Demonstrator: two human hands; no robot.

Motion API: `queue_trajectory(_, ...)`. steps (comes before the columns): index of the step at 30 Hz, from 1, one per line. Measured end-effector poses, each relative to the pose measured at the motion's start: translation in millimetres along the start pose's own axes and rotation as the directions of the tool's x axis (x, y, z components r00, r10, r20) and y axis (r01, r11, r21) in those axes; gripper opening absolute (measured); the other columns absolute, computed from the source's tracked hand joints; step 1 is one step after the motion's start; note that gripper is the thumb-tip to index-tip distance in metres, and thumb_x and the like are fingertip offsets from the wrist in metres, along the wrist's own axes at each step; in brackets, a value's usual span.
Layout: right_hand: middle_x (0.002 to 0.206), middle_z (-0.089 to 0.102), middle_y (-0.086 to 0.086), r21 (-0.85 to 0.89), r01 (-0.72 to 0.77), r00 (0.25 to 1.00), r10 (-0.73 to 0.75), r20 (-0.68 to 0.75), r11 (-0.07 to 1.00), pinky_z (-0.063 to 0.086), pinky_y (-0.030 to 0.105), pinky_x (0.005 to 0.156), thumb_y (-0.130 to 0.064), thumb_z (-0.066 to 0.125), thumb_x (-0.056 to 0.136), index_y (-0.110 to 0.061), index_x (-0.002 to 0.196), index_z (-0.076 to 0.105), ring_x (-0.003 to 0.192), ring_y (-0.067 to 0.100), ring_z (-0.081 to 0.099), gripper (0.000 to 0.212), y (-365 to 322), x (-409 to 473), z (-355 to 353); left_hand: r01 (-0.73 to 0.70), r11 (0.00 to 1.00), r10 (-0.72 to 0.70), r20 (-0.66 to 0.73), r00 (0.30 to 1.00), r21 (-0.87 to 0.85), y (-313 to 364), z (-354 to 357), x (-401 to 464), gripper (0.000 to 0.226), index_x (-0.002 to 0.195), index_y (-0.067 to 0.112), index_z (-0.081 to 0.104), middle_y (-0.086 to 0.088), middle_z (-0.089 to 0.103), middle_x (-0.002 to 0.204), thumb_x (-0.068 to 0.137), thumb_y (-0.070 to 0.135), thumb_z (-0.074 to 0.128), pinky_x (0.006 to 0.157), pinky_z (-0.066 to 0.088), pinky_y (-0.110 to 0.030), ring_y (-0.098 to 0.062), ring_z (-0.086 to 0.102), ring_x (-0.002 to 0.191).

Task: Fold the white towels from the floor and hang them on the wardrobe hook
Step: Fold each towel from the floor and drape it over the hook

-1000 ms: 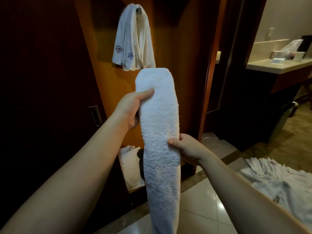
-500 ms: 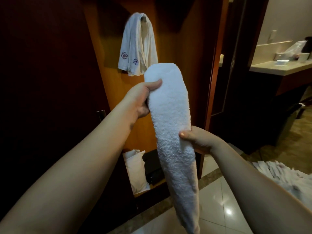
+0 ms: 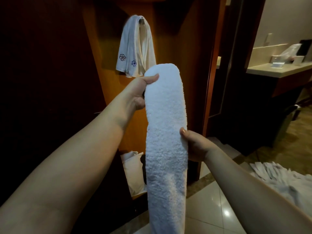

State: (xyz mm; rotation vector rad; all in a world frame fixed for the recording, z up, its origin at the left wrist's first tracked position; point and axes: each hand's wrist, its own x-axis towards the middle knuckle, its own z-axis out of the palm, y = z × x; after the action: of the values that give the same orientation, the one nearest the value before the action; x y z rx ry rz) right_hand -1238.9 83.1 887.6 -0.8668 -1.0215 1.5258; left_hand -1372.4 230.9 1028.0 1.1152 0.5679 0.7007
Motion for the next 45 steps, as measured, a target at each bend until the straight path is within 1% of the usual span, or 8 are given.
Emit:
queue_trajectory(5,0.101,0.078,0.008,0.010,-0.145,0.989,0.144,0.034,0.989,0.061,0.031,0.073,-0.043,0.104,0.035,-0.007,0.115,0.063,0.093,0.022,0.076,0.097,-1,-10,3,-0.008,1.000,0.007,-0.043,0.999,-0.026,3,-9,12,0.046,0.128,0.008,0.053,-0.020,0.073,0.113,0.086,0.009,0.074,0.089,0.057,-0.056,-0.040,0.072,0.099)
queue_trajectory(14,0.118,0.075,0.002,-0.204,-0.075,0.992,0.095,0.088,0.976,0.056,0.030,0.090,-0.065,0.090,0.055,-0.010,0.123,0.060,0.114,0.019,0.069,0.093,-24,-13,7,0.076,0.993,-0.063,-0.146,0.987,0.086,-17,-22,32,0.041,0.130,0.003,0.058,-0.016,0.075,0.109,0.093,0.018,0.069,0.072,0.061,-0.040,-0.031,0.074,0.098)
queue_trajectory(19,0.117,0.076,0.003,-0.184,0.046,0.999,-0.044,0.014,0.982,0.058,0.029,0.086,-0.066,0.087,0.058,-0.018,0.111,0.079,0.112,0.019,0.071,0.072,-44,-15,7,0.114,0.992,-0.107,-0.125,0.986,0.055,-34,-31,42,0.033,0.117,0.007,0.069,-0.011,0.076,0.106,0.098,0.034,0.062,0.098,0.055,-0.042,-0.027,0.074,0.099)
queue_trajectory(27,0.128,0.070,0.012,-0.158,0.204,0.943,-0.238,-0.233,0.966,0.059,0.037,0.091,-0.070,0.063,0.079,-0.017,0.122,0.072,0.120,0.028,0.067,0.069,-79,-2,-1,0.174,0.936,-0.225,0.140,0.964,0.306,-79,-55,34,0.074,0.078,0.021,0.079,-0.003,0.069,0.073,0.093,0.077,0.032,0.067,0.054,-0.034,-0.021,0.067,0.069)
queue_trajectory(33,0.120,0.075,0.001,-0.237,0.162,0.922,-0.233,-0.311,0.958,0.059,0.034,0.089,-0.070,0.056,0.082,-0.019,0.125,0.064,0.113,0.018,0.070,0.068,-92,6,2,-0.117,0.893,0.099,0.063,0.993,0.435,-92,-24,-6,0.075,0.126,0.026,0.067,0.003,0.070,0.126,0.087,0.080,0.032,0.110,0.041,-0.048,-0.017,0.064,0.119)
queue_trajectory(38,0.101,0.079,0.005,-0.381,0.149,0.891,-0.291,-0.348,0.913,0.063,0.041,0.076,-0.055,0.046,0.101,-0.012,0.109,0.065,0.097,0.022,0.076,0.048,-108,8,17,-0.426,0.659,0.450,0.128,0.884,0.619,-102,5,-44,0.078,0.154,0.042,0.025,0.016,0.035,0.157,0.087,0.072,0.051,0.093,0.043,-0.017,0.005,0.040,0.130)
queue_trajectory(42,0.102,0.077,0.014,-0.469,0.131,0.869,-0.329,-0.370,0.873,0.064,0.039,0.073,-0.054,0.045,0.103,-0.008,0.102,0.065,0.092,0.025,0.076,0.049,-120,12,28,-0.408,0.508,0.456,0.166,0.875,0.759,-115,16,-43,0.084,0.157,0.038,0.015,0.012,0.024,0.163,0.090,0.045,0.065,0.112,0.043,-0.046,-0.013,0.031,0.147)
queue_trajectory(45,0.111,0.074,0.012,-0.524,0.115,0.854,-0.354,-0.382,0.844,0.063,0.041,0.080,-0.055,0.045,0.102,-0.013,0.103,0.064,0.103,0.026,0.073,0.046,-127,13,31,-0.349,0.389,0.541,0.095,0.836,0.853,-118,16,-31,0.074,0.156,0.033,0.022,0.006,0.045,0.149,0.094,0.027,0.063,0.095,0.055,-0.039,-0.014,0.054,0.126)
